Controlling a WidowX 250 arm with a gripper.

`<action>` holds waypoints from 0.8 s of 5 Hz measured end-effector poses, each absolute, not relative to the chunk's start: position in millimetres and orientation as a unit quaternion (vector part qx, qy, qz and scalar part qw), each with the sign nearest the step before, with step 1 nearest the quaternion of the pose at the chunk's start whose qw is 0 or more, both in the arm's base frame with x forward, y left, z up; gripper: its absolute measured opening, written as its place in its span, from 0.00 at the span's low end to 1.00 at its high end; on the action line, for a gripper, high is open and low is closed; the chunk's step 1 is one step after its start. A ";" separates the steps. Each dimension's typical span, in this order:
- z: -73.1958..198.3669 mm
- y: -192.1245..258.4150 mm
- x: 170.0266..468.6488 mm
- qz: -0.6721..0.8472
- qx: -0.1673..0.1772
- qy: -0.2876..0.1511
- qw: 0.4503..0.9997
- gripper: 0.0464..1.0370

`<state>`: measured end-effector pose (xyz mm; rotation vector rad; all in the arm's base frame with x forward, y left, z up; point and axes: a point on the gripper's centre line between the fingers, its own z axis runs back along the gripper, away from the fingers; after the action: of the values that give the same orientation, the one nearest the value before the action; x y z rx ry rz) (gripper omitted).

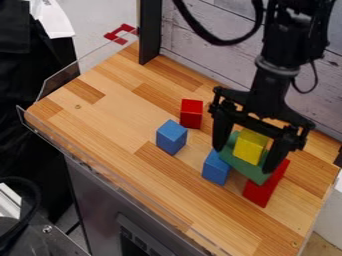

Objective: Put the yellow cube on top of the tower

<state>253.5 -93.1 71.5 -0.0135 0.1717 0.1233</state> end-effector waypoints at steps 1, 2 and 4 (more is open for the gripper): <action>100.7 -88.3 253.1 0.069 0.006 0.055 0.996 0.96; 122.9 -78.7 254.5 0.076 0.005 0.029 0.997 0.96; 123.6 -36.7 252.8 0.108 0.011 0.027 0.994 0.96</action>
<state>252.8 -36.7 123.6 0.0220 0.0546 0.2170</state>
